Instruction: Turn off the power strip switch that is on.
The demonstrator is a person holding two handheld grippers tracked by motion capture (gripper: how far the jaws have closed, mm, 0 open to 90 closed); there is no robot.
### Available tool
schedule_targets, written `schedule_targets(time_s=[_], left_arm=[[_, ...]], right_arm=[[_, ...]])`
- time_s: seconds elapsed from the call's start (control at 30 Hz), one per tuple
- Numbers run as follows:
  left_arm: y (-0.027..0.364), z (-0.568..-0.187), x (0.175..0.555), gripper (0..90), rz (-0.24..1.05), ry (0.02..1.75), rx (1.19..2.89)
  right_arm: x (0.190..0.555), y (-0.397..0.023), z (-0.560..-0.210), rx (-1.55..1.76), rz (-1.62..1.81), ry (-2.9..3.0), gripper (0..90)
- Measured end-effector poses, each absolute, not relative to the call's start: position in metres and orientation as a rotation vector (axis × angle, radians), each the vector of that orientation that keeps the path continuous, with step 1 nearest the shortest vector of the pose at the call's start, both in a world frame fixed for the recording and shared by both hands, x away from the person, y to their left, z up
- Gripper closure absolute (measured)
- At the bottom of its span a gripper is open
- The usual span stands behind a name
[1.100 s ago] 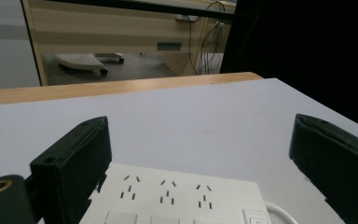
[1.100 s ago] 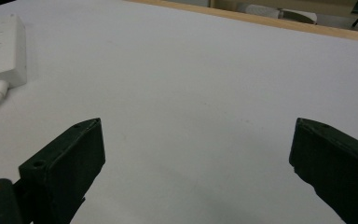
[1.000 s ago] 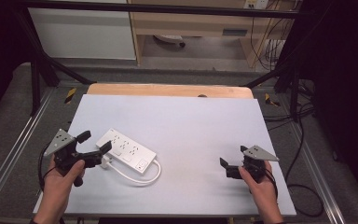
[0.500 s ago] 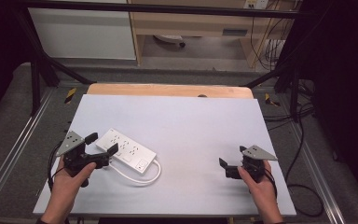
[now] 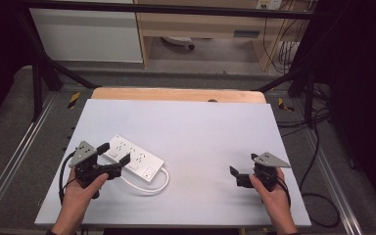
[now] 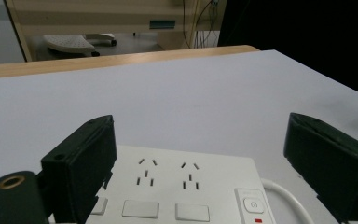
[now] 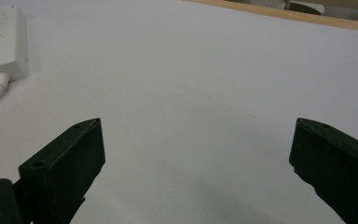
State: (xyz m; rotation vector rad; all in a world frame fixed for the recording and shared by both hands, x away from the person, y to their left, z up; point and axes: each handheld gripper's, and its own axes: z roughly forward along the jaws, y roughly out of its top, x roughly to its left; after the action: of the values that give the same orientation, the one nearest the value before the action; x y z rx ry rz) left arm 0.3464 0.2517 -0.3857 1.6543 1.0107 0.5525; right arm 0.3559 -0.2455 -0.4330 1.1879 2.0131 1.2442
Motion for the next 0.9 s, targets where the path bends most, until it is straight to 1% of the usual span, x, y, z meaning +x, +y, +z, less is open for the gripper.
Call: schedule_targets(time_s=[0.27, 0.43, 0.9], left_arm=[[0.244, -0.392, 0.35, 10.6, 0.54, 1.005, 1.677], [0.241, -0.396, 0.351, 13.5, 0.531, 1.001, 1.694], [0.235, -0.403, 0.351, 36.9, 0.517, 0.986, 1.742]], right_arm=[[0.356, -0.245, -0.434, 1.187, 1.235, 2.019, 3.7], [0.357, -0.245, -0.434, 1.186, 1.232, 2.025, 3.7], [0.358, -0.244, -0.435, 1.192, 1.222, 2.033, 3.7]])
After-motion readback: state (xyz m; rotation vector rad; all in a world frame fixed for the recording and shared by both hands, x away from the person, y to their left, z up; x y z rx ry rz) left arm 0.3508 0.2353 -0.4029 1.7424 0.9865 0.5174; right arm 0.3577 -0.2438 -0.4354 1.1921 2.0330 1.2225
